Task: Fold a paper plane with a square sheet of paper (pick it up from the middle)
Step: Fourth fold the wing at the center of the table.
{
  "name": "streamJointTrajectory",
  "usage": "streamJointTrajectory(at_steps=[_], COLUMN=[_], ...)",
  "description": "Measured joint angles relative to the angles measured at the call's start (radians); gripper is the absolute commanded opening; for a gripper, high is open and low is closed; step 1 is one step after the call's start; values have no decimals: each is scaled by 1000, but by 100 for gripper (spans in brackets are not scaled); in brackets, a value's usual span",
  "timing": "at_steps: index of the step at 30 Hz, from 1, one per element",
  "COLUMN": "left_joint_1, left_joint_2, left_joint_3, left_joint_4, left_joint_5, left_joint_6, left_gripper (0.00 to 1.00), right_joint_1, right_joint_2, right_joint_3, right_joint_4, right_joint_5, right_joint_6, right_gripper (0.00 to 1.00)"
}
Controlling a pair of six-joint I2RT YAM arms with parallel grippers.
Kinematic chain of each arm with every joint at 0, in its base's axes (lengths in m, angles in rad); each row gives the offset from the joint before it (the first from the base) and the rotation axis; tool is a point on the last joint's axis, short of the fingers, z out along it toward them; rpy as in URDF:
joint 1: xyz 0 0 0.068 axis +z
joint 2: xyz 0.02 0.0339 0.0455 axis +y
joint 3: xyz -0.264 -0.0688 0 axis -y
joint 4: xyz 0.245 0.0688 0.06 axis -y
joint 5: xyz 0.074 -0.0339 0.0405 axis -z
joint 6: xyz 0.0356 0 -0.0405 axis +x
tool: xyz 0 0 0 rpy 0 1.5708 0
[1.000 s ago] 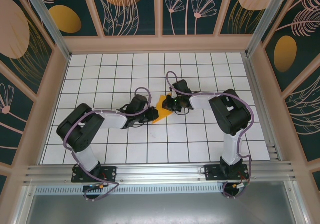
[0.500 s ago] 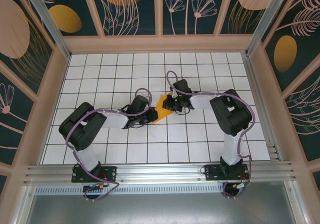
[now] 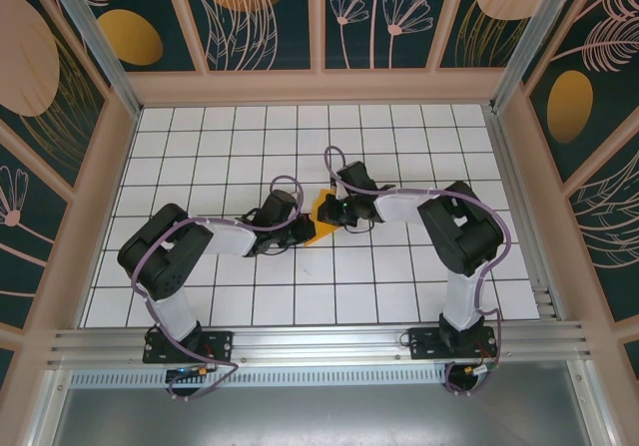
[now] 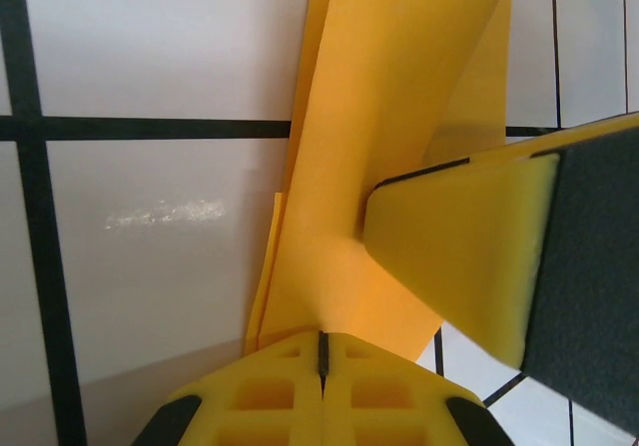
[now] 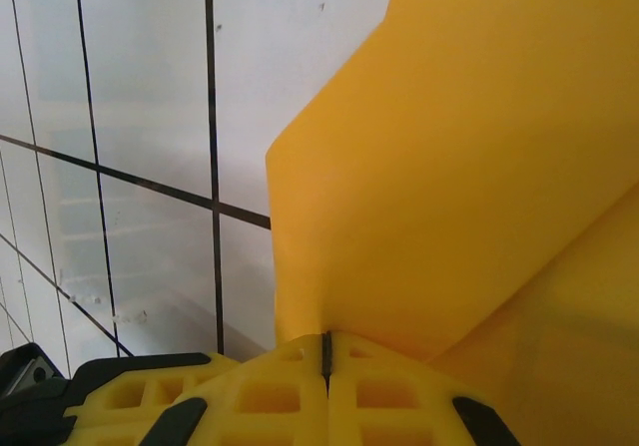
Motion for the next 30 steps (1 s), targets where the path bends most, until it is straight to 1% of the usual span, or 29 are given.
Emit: streamJointTrajectory(at_steps=[18, 25, 30], left_joint_1=[0, 0, 0], left_joint_2=[1, 1, 1], left_joint_3=[-7, -19, -29], left_joint_4=[15, 33, 52], left_joint_5=[3, 6, 7], left_joint_6=[-8, -7, -7], left_gripper=[0, 0, 0], right_joint_1=[11, -5, -42], right_joint_2=[25, 26, 34], right_joint_3=[-4, -2, 15], right_joint_4=[-8, -12, -26], right_joint_5=[-12, -21, -21], right_joint_6=[3, 11, 10], right_gripper=[0, 0, 0])
